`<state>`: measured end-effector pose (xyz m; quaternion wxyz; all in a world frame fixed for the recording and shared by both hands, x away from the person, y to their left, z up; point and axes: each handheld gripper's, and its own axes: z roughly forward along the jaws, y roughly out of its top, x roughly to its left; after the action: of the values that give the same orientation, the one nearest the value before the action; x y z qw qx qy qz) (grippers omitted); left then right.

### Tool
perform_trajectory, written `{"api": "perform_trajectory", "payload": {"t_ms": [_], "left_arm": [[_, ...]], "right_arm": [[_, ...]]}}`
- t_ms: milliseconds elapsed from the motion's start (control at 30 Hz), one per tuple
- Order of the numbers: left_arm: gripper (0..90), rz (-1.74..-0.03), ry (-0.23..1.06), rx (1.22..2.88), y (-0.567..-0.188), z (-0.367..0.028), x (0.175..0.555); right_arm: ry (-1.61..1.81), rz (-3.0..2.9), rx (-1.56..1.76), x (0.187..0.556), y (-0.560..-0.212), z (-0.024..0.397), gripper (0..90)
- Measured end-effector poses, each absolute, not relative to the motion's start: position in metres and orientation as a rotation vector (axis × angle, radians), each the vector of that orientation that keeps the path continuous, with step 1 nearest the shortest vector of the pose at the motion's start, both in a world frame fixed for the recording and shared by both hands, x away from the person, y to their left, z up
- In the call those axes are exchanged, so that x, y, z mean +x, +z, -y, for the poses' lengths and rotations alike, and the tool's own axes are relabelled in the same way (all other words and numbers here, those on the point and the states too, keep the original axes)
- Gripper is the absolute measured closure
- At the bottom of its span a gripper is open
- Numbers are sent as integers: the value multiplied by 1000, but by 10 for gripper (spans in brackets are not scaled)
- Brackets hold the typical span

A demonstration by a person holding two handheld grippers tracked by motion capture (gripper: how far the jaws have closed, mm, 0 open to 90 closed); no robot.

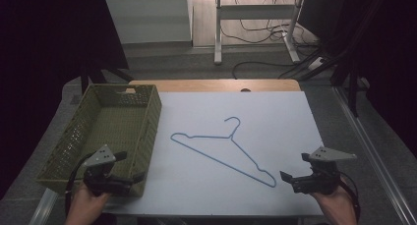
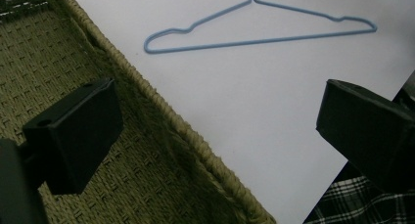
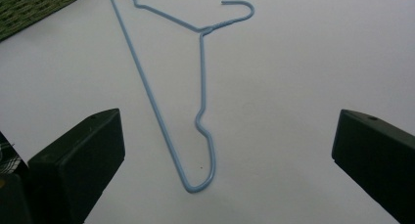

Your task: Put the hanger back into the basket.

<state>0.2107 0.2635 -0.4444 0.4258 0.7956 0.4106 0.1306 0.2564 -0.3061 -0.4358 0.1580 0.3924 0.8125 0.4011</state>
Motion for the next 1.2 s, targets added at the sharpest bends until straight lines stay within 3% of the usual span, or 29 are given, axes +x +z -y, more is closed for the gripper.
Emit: {"api": "perform_trajectory", "payload": {"t_ms": [1200], "left_arm": [[20,-1006,308,2000,-446,-256,211]], "right_arm": [[1083,-2356,1155,261,-436,293,0]]}}
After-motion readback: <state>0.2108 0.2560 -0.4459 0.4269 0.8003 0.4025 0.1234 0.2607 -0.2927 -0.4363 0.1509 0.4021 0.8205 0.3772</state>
